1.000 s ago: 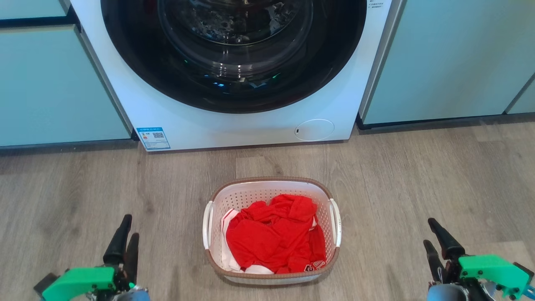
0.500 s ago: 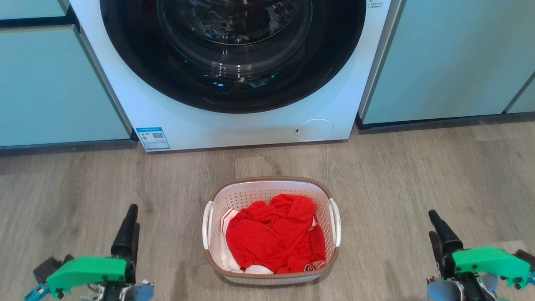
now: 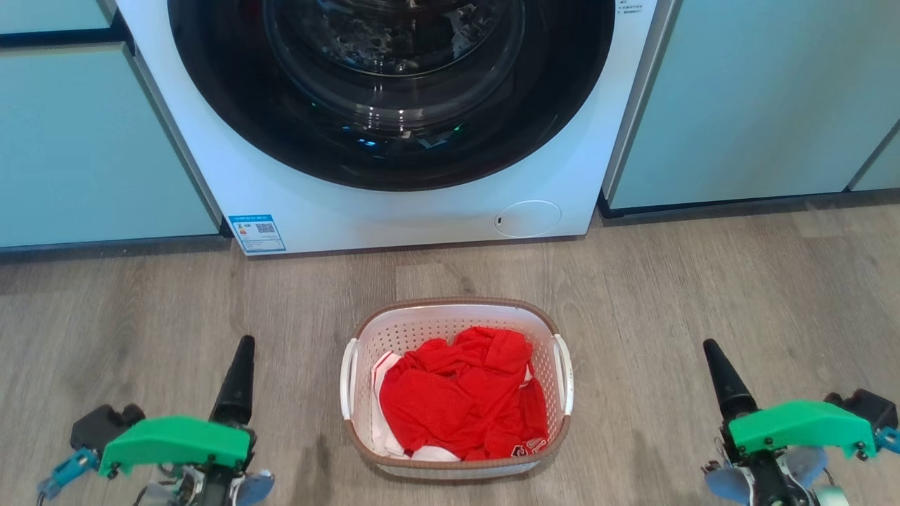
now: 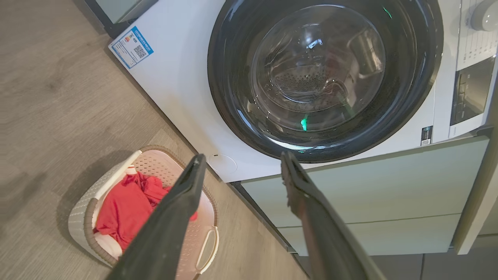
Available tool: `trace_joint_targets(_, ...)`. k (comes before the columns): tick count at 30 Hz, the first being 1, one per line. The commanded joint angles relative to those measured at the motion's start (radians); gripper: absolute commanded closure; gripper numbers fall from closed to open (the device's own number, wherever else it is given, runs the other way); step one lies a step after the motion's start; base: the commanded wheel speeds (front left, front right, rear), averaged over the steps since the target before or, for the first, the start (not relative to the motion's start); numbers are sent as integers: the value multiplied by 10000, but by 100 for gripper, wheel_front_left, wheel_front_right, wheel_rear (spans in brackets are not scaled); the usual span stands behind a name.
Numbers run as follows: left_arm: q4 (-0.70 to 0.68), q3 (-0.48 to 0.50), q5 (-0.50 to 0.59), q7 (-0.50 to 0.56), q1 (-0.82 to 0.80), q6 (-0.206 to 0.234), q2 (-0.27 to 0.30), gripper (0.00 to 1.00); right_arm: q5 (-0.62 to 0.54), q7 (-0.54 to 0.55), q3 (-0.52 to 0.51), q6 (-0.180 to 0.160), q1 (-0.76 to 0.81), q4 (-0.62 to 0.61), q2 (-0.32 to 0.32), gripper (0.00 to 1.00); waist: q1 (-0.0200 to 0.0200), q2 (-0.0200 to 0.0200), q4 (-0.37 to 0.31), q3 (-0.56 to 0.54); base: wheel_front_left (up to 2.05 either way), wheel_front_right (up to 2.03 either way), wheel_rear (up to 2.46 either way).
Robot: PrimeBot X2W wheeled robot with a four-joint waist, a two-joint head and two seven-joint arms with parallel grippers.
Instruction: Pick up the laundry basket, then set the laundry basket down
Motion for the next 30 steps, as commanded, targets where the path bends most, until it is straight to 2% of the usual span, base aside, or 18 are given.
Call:
trace_joint_targets(1, -479, 17, 529, -143, -471, 85, 117, 0, -467, -182, 147, 8, -445, -470, -94, 0, 0, 0, 1, -3, 0, 0, 0)
trace_joint_targets(9, -673, -169, 1720, -349, -410, 368, 219, 0, -1557, -387, 383, 9, -445, -721, -103, 0, 0, 0, 2, -2, 0, 0, 0)
trace_joint_targets(30, -1122, -963, 4573, -994, -180, 1484, 735, 0, -4407, -1030, 902, 14, -420, -1118, -133, 0, 0, 0, -19, 5, 0, 0, 0)
